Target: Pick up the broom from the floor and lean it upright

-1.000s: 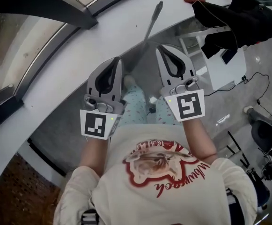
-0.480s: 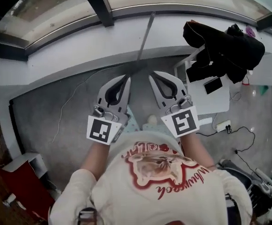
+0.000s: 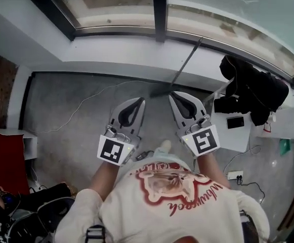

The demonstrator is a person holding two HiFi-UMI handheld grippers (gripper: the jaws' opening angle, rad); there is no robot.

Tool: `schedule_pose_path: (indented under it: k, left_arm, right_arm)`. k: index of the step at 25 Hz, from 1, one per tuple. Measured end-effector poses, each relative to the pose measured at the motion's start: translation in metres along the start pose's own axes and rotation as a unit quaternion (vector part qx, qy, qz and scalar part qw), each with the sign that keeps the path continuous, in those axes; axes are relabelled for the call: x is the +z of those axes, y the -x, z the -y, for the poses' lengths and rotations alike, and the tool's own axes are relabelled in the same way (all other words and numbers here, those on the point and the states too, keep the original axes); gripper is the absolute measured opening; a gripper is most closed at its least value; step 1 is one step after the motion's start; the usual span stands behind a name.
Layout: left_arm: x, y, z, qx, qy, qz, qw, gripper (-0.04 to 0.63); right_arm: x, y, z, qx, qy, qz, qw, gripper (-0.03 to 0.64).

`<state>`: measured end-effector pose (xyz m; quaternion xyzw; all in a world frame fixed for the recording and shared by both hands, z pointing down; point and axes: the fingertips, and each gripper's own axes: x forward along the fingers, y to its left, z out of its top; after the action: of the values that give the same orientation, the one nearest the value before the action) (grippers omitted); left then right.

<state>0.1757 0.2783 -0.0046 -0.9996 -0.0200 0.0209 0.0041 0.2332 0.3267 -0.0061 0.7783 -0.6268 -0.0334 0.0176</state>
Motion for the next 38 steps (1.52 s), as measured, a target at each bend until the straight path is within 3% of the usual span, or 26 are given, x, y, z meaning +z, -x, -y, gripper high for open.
schedule_pose_path:
  k: [4, 8, 13, 17, 23, 29, 33, 38]
  left_arm:
    - [0.015, 0.065, 0.010, 0.020, -0.001, 0.031, 0.9993, 0.021]
    - [0.026, 0.166, 0.017, 0.036, 0.008, 0.064, 0.9973, 0.021]
    - [-0.014, 0.278, 0.037, 0.036, 0.013, 0.018, 0.9991, 0.021]
    - [-0.035, 0.316, 0.063, 0.005, 0.033, -0.004, 0.9994, 0.021]
    - [-0.025, 0.335, 0.092, -0.009, 0.034, 0.015, 0.9993, 0.021]
    - [-0.002, 0.313, 0.135, -0.025, 0.025, 0.033, 0.9988, 0.021]
    - [-0.008, 0.297, 0.163, -0.037, 0.019, 0.037, 0.9985, 0.021]
    - [-0.008, 0.309, 0.183, -0.036, 0.020, 0.032, 0.9987, 0.021]
  right_arm:
    - [0.000, 0.011, -0.057, 0.014, 0.013, -0.011, 1.000, 0.029]
    - [-0.011, 0.024, -0.142, 0.014, 0.009, -0.032, 0.999, 0.029]
    - [-0.046, 0.075, -0.246, -0.022, -0.071, -0.061, 0.995, 0.029]
    - [-0.055, 0.120, -0.299, -0.028, -0.071, -0.078, 0.994, 0.029]
    - [-0.031, 0.146, -0.301, -0.045, -0.035, -0.054, 0.997, 0.029]
    - [0.033, 0.178, -0.277, -0.050, 0.031, -0.001, 0.998, 0.026]
    - [0.024, 0.206, -0.255, -0.069, 0.036, -0.001, 0.997, 0.026]
    - [0.022, 0.229, -0.266, -0.066, 0.028, 0.003, 0.997, 0.026]
